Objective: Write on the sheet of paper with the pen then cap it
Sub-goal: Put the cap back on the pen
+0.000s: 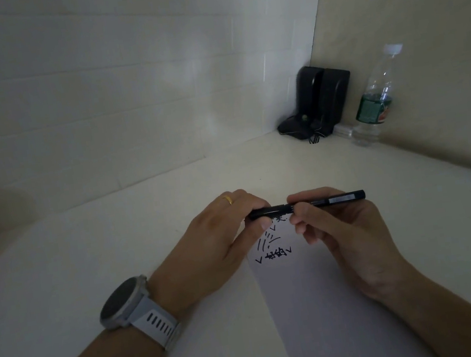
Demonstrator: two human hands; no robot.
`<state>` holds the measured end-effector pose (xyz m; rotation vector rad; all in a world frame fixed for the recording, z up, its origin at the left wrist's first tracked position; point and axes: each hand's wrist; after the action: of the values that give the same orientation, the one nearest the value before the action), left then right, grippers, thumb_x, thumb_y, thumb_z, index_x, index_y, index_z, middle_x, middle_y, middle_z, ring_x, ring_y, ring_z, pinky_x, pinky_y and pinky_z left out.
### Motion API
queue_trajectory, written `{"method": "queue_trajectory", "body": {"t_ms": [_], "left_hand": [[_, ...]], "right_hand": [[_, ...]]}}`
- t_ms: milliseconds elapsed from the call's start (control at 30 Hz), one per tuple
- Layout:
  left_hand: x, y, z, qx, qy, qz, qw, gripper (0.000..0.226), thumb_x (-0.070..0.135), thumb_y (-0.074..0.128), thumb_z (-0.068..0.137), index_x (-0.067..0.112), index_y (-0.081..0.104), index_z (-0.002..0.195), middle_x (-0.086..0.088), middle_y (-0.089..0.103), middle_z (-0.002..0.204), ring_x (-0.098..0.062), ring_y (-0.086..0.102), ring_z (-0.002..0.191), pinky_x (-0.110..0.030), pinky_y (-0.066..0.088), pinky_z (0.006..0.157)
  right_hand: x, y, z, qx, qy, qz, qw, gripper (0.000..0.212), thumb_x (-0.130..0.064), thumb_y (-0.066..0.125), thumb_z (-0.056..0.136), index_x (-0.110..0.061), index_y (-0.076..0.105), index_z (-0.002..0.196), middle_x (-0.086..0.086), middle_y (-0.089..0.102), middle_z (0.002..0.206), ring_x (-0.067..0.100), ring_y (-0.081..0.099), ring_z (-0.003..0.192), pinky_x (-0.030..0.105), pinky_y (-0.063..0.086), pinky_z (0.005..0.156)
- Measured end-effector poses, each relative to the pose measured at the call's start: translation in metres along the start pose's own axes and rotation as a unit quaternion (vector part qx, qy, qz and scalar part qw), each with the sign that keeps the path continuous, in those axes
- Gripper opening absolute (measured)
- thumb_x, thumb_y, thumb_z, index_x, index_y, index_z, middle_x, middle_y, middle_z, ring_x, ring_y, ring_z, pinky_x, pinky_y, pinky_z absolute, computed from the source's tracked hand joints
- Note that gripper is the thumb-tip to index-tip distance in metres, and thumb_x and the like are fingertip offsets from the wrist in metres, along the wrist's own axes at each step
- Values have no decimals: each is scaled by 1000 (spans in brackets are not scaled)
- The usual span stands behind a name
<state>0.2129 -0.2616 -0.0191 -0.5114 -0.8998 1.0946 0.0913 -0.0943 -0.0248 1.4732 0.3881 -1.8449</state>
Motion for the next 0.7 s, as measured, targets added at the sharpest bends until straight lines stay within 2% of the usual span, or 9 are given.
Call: {"method": "queue_trajectory", "body": {"t_ms": [67,200,300,433,500,567,633,700], "left_hand": [[0,0,0,11,6,-3,1000,20,28,49,101,18,64,109,22,45,84,1,45,78,-13,34,72],[3,-1,-1,16,18,7,1000,18,24,54,101,15,67,107,20,41,77,2,43,71,-10,31,68],[3,1,-1,6,20,14,1000,16,23,55,100,15,69,104,14,47,76,-3,45,69,-12,34,65],[1,5,-1,-4,21,12,1000,17,29,57,99,17,69,96,9,60,76,-11,52,70,-23,43,64],[0,7,-2,-11,6,36,999,23,35,54,98,17,67,91,7,61,76,-11,51,71,-23,40,64],[4,6,-5,-11,-12,66,998,28,39,51,97,17,65,89,6,62,76,-11,49,71,-21,37,63],[13,1,-9,-3,-28,79,996,29,40,50,96,16,64,88,4,62,76,-12,50,72,-25,40,63],[25,-14,-13,21,-52,69,996,30,40,48,96,17,65,86,5,59,74,-13,50,70,-28,41,63]], "right_hand": [[2,1,-1,-11,8,-3,1000,32,-30,86,67,-9,83,92,14,76,73,18,68,64,25,52,58],[4,-2,-1,-5,54,26,998,30,-23,80,68,-5,83,92,15,76,74,18,71,65,23,56,64],[4,-3,-2,-13,85,61,994,29,-20,79,66,-2,83,89,15,75,72,17,71,64,22,57,65],[5,-1,4,-30,121,37,991,22,-20,73,82,-1,78,92,11,70,73,16,65,65,24,54,67],[3,0,7,-32,139,-13,990,20,-18,69,89,0,76,93,9,68,72,15,62,66,25,51,67],[-6,5,9,-27,174,-36,984,26,-23,71,88,2,76,95,8,68,73,16,61,66,26,50,66],[-24,13,11,-26,214,-15,976,27,-18,69,93,7,73,104,10,66,78,18,60,67,26,49,64],[-49,23,12,-24,206,32,978,25,-5,62,95,12,68,114,15,64,86,20,60,70,26,52,65]]}}
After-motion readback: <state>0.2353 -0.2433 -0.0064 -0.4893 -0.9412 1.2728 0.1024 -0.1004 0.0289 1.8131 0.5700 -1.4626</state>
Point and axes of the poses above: each hand's wrist, its own z-axis towards the middle knuckle, its own y-axis out of the palm, x = y × z
